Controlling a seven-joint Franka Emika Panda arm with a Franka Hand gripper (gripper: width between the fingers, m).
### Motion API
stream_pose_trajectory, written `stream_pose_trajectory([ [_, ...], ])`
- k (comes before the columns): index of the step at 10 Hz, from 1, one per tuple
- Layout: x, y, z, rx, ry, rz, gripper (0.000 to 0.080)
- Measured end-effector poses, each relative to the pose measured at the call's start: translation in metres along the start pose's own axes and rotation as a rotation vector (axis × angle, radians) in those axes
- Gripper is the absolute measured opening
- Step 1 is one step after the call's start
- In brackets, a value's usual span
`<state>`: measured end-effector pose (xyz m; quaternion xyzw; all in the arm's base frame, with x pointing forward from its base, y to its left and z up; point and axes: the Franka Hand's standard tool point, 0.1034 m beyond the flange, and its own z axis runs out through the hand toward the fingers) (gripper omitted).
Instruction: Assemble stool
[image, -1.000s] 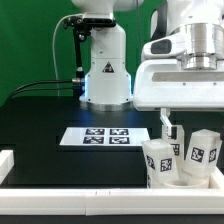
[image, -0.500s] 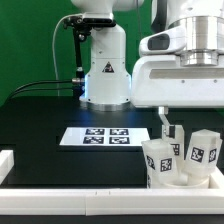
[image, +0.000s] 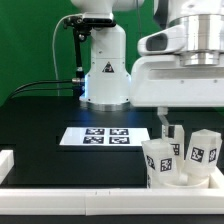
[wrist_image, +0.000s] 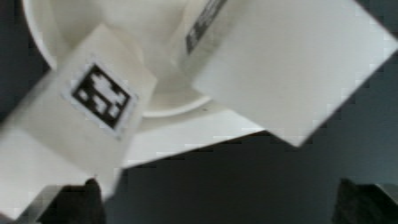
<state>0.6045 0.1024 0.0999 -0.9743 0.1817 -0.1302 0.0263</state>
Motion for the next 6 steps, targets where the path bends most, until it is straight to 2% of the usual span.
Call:
stream_pose_trajectory([
  [3, -0.0021, -0.0004, 0.0011, 0.015, -0.03, 0.346, 0.0649],
  [6, -0.003, -0.0015, 0.0016, 0.013, -0.029, 0.401, 0.0649],
])
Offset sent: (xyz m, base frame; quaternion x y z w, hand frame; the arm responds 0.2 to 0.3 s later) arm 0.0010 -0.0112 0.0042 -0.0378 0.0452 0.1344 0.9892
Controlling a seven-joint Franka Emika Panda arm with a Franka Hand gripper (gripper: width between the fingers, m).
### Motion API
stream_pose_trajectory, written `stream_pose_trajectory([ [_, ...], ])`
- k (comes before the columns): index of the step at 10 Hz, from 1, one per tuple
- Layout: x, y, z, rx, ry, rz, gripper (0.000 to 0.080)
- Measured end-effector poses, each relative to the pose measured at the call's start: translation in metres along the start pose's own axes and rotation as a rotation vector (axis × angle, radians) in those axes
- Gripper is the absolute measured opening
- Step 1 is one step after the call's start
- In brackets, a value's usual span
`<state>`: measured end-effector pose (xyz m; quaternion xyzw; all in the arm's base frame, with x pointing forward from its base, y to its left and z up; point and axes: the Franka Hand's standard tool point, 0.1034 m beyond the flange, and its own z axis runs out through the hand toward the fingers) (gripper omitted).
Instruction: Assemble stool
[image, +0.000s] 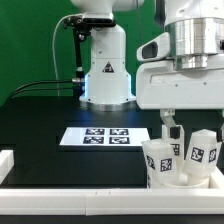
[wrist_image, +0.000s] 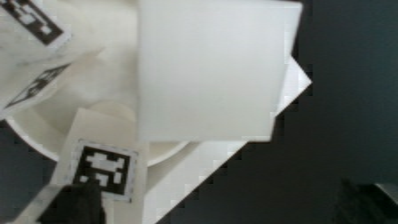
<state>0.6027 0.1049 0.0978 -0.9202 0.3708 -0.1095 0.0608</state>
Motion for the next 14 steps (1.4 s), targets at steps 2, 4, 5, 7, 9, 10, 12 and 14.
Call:
stream_pose_trajectory([
  [2, -0.007, 0.003, 0.004, 0.004, -0.016, 0.108, 0.0649],
  [4, -0.023, 0.0, 0.011, -0.002, -0.036, 0.165, 0.0649],
  [5, -0.028, -0.001, 0.015, -0.007, -0.04, 0.172, 0.0649],
  [7, -0.039, -0.005, 0.02, -0.022, -0.058, 0.199, 0.0649],
  [9, -0.038, -0.004, 0.02, -0.022, -0.056, 0.196, 0.0523],
  [10, -0.038, -0.004, 0.02, -0.022, -0.056, 0.196, 0.0523],
  [12, -0.036, 0.001, 0.021, -0.031, -0.056, 0.202, 0.0339],
  [14, -0.033, 0.002, 0.022, -0.028, -0.059, 0.238, 0.0339],
])
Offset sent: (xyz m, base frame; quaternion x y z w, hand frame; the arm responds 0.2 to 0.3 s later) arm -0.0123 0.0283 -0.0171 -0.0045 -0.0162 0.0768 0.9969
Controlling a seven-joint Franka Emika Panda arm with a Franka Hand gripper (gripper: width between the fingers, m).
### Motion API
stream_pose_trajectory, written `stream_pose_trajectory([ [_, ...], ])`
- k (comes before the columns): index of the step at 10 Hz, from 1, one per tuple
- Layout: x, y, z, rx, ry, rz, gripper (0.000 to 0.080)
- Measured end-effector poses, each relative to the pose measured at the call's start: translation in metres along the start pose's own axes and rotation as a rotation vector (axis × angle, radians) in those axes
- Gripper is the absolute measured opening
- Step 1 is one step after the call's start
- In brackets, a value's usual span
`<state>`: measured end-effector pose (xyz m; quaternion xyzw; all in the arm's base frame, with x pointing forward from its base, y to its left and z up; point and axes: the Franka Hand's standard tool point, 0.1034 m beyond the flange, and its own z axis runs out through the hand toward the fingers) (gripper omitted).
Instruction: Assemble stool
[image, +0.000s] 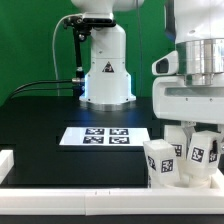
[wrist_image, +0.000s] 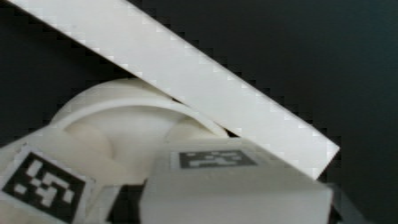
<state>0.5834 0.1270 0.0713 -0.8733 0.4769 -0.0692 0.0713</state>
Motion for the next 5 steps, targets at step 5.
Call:
stream_pose_trajectory([
  [5, 0.0092, 0.0007, 0.0006, 0.013, -0.03, 0.534, 0.0339],
])
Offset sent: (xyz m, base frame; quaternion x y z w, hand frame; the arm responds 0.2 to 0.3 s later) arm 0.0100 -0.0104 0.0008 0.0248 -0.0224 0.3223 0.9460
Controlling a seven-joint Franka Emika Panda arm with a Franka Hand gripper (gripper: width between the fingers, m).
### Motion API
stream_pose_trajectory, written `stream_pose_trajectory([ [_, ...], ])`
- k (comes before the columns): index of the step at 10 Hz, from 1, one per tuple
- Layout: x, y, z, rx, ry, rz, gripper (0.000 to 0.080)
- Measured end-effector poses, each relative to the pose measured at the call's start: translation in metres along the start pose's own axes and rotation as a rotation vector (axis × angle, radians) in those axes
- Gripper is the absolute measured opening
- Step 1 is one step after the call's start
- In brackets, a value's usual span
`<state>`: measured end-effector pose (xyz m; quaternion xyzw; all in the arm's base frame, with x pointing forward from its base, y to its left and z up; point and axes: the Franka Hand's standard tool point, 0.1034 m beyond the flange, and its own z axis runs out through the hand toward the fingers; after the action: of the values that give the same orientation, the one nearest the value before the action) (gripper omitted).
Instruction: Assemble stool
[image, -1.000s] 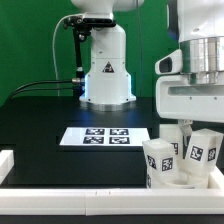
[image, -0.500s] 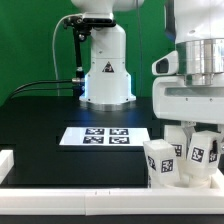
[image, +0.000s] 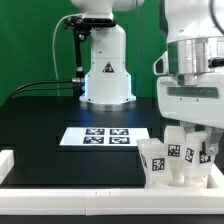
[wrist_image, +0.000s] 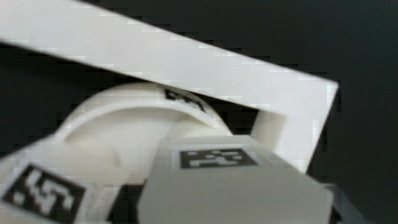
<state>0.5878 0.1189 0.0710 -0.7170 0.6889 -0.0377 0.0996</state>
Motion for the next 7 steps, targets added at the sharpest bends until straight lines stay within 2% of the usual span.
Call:
stream_pose_trajectory([
  [2, -0.0062, 0.001, 0.0016, 0.004, -0.008, 0.181, 0.0339],
  [5, -0.0054, 0.0008, 0.0016, 0.004, -0.008, 0.336, 0.0339],
  [7, 0.0007, -0.0038, 0.0011, 0.047, -0.028, 0.625, 0.0339],
])
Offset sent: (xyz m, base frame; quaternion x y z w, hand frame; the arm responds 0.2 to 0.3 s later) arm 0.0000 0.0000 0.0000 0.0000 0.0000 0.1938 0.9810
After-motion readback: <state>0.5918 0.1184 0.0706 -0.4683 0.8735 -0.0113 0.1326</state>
